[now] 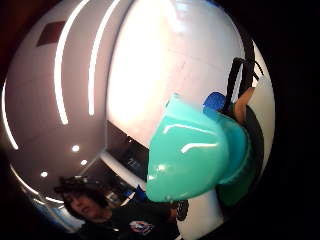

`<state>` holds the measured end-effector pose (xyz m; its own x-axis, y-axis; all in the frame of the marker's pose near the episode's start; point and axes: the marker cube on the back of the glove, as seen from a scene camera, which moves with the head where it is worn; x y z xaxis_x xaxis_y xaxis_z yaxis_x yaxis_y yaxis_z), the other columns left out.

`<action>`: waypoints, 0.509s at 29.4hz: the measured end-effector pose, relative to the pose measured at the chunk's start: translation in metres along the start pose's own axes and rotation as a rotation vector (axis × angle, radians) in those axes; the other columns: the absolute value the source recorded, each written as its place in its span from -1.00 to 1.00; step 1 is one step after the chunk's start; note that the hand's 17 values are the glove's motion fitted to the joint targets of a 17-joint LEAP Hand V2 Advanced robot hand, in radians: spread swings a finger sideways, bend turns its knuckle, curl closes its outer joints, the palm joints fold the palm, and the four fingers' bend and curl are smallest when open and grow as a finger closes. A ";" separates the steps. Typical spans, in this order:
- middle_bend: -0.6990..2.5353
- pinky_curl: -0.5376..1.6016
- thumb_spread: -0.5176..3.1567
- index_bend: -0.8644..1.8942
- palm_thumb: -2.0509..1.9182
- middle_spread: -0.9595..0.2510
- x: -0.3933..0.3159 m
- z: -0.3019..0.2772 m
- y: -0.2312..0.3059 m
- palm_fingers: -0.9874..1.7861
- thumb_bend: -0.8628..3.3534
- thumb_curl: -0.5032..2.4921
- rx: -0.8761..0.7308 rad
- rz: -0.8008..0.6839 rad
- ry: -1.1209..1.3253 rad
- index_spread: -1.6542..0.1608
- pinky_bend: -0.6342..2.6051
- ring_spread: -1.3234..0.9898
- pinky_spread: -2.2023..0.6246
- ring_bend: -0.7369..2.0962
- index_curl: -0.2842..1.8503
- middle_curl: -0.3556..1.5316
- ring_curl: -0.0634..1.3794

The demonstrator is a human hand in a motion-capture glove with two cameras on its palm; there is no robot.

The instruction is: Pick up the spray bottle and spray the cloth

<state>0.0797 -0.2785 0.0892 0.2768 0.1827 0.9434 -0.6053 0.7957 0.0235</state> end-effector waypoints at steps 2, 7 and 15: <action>-0.28 -0.14 -0.48 -0.12 0.47 0.23 0.006 0.001 -0.002 0.69 -0.61 -0.15 0.023 -0.021 0.036 0.53 -0.33 -0.02 0.41 -0.04 -0.21 -0.10 -0.30; -0.28 -0.14 -0.48 -0.12 0.47 0.23 0.020 0.000 -0.005 0.69 -0.61 -0.15 0.056 -0.019 0.075 0.53 -0.33 -0.02 0.41 -0.04 -0.21 -0.10 -0.30; -0.28 -0.14 -0.48 -0.12 0.47 0.23 0.028 0.004 -0.001 0.69 -0.61 -0.15 0.047 -0.017 0.094 0.53 -0.33 -0.02 0.41 -0.05 -0.21 -0.10 -0.30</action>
<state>0.0850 -0.2763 0.1167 0.3554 0.2245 0.9074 -0.6334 0.7717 0.0572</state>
